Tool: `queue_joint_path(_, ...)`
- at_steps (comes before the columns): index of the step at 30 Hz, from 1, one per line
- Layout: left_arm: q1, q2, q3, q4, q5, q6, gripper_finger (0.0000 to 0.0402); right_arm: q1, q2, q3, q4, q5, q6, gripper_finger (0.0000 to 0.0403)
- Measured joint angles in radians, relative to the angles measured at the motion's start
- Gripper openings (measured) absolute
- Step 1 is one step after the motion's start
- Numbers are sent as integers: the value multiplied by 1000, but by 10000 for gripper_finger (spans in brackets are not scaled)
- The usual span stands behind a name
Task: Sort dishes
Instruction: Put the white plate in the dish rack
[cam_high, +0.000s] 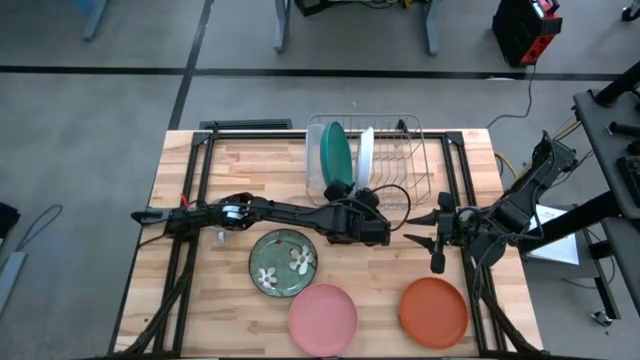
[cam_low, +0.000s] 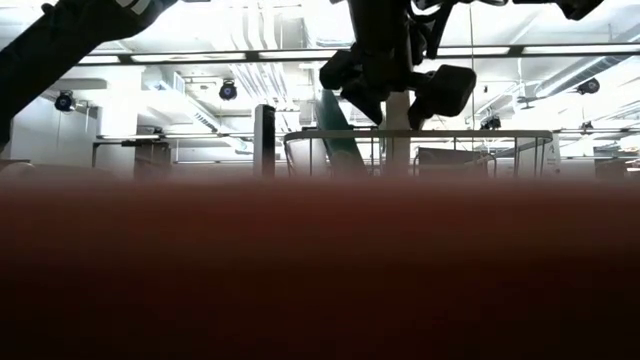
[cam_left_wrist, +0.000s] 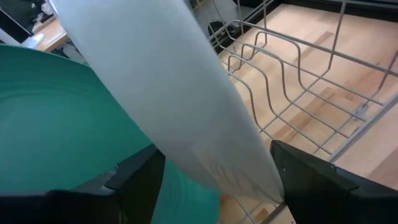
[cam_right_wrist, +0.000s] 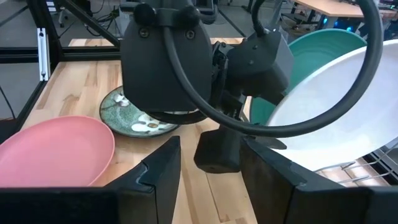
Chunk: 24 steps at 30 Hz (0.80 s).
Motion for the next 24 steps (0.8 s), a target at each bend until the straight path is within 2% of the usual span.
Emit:
queue_joint_path(8, -1, -1, 0, 5, 5, 18, 281, 0, 0, 0, 0, 0, -1, 155)
queue_joint_path(12, -5, -1, 0, 5, 5, 19, 281, -36, 0, 0, 0, 14, -19, 154)
queue_joint_path(18, -4, -1, 0, 8, 6, 22, 281, -198, 0, 9, 42, 74, -133, 151)
queue_joint_path(24, -4, -2, 0, 8, 2, 31, 281, -374, -13, 40, 142, 85, -292, 123)
